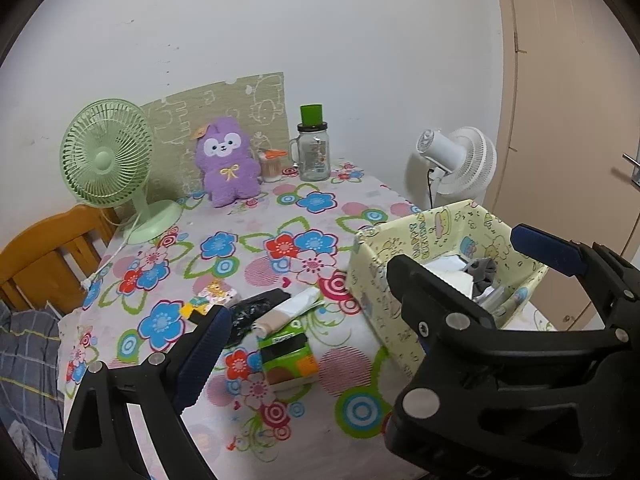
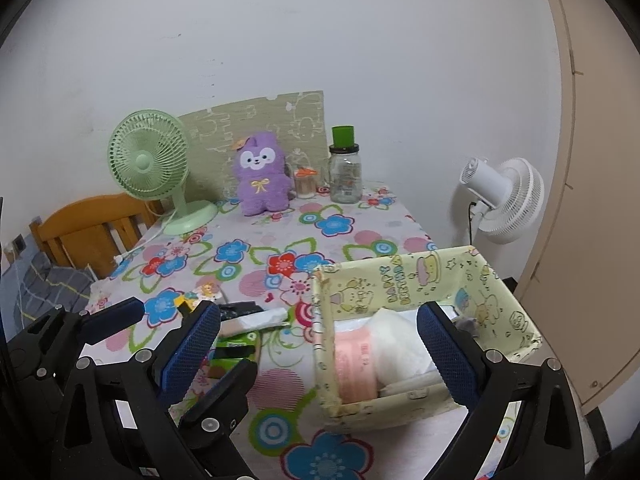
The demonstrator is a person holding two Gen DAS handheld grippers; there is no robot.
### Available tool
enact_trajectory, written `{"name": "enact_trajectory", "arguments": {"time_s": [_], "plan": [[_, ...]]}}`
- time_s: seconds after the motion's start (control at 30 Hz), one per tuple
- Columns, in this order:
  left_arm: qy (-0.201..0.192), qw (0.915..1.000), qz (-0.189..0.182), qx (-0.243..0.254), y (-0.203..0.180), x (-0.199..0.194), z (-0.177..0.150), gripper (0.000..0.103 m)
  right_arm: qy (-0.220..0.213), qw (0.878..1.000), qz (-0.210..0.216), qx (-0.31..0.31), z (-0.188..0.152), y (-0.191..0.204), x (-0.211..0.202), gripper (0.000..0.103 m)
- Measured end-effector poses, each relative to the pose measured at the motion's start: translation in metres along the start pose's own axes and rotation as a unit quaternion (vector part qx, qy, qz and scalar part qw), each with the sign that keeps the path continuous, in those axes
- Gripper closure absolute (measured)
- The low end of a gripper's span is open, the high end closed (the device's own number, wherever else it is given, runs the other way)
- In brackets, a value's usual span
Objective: Organize soft objects
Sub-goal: 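Withdraw both grippers from the box back toward the remaining table items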
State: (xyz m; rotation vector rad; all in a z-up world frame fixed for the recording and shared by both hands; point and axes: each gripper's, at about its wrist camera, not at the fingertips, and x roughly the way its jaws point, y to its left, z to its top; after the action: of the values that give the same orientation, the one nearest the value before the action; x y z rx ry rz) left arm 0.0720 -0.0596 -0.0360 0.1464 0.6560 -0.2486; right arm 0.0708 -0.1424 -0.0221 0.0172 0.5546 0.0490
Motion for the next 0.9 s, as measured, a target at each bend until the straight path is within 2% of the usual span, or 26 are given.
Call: {"name": "enact_trajectory", "arguments": {"time_s": [0.43,0.9], "plan": [[0.006,0.9997,0.014,-0.018,0.033,0.001,-0.015,0.007,0.006,1.000,0.003,-0.023,-0.007,0.032,0.009,0.007],[0.040,0.9977,0.035,-0.042,0.069,0.022,-0.032,0.007,0.037,0.998,0.036,-0.033,-0.019,0.058,0.039,0.008]]}}
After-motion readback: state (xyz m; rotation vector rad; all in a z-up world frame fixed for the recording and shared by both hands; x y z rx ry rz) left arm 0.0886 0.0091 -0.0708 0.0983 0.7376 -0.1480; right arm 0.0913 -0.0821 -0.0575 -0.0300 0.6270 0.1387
